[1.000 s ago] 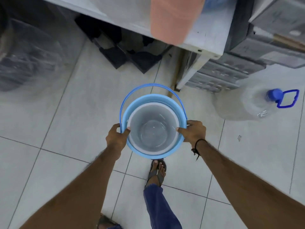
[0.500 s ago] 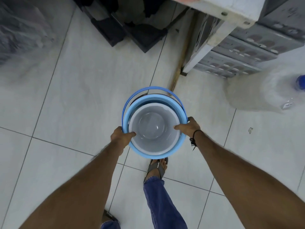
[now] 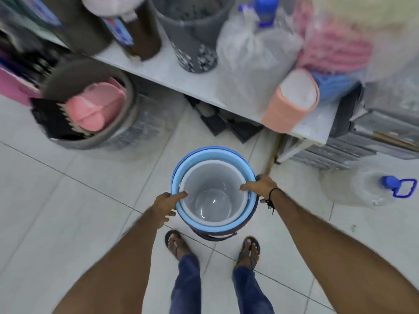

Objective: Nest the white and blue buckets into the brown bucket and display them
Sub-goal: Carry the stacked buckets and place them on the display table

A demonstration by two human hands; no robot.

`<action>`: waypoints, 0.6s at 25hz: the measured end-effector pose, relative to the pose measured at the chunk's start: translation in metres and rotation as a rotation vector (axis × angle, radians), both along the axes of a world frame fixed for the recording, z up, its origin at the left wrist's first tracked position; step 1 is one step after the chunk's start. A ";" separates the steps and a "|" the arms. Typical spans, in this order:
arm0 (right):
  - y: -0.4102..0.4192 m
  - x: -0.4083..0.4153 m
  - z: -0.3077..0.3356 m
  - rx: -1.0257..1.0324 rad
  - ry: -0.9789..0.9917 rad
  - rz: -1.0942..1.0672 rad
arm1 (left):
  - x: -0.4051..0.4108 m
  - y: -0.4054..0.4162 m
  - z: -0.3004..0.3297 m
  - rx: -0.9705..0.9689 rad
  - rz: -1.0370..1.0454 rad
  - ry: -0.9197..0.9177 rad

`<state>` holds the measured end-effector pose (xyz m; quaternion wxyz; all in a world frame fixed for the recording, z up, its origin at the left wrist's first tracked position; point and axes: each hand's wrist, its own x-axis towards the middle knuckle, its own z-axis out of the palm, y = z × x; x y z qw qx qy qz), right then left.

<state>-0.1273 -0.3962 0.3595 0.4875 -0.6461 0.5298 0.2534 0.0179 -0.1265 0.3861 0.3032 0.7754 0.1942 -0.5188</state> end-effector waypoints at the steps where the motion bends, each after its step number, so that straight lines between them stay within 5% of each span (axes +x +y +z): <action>1: 0.007 0.024 0.031 -0.012 -0.019 0.025 | 0.024 0.009 0.031 -0.007 -0.030 0.004; 8: 0.049 0.174 0.218 -0.162 -0.199 -0.019 | 0.205 0.057 0.204 -0.110 -0.267 -0.106; 15: 0.024 0.285 0.368 -0.305 -0.430 -0.102 | 0.331 0.018 0.352 -0.333 -0.227 -0.468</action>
